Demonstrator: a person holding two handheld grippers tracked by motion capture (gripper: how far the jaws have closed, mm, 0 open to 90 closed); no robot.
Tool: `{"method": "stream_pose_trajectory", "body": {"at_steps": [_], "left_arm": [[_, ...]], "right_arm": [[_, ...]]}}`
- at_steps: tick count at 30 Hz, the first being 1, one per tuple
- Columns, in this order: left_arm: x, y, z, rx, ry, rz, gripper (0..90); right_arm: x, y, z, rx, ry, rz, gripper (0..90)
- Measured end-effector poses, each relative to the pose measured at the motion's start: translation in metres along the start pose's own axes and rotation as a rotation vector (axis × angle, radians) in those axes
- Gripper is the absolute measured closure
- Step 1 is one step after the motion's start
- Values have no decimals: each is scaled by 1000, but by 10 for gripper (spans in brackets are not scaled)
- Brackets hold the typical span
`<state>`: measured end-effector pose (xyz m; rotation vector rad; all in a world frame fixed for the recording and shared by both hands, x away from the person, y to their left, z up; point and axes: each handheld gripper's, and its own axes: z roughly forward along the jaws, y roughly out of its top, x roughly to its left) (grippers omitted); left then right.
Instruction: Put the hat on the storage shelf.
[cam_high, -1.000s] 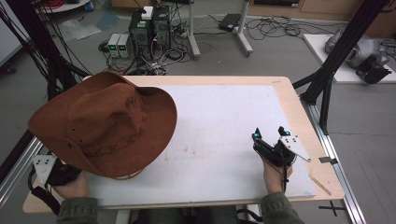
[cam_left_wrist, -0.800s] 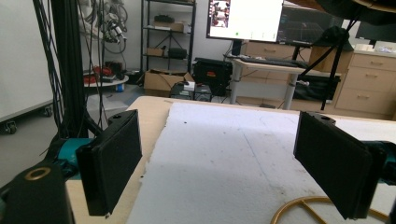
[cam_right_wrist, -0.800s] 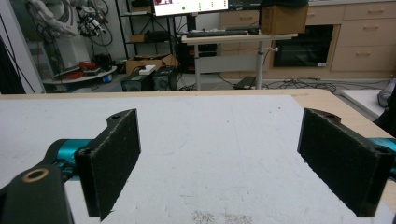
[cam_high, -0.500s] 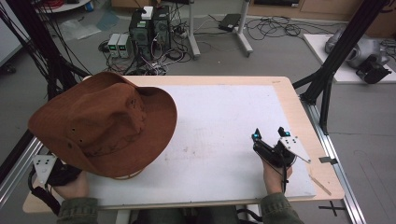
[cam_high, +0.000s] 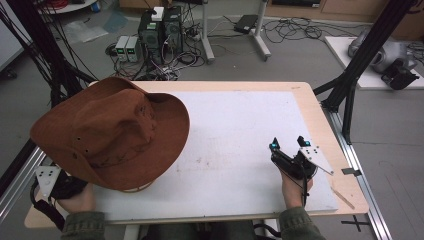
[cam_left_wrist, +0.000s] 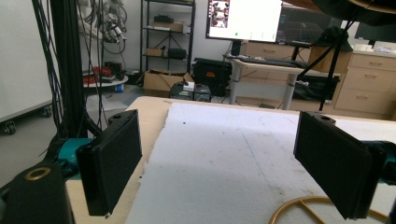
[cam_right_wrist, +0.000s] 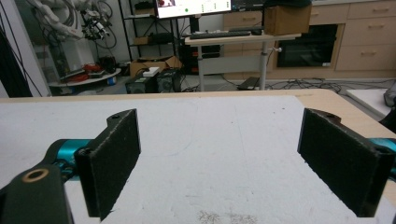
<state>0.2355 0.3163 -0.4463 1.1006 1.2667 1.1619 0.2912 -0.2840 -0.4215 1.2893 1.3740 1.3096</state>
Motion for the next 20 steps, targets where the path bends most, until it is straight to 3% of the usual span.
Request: {"method": "stream_pose_trajectory", "body": {"at_steps": [20], "left_arm": [[1,-1,1,2,-2,-1,155]], "right_arm": [[0,1,0,-6,11,6,125]]}}
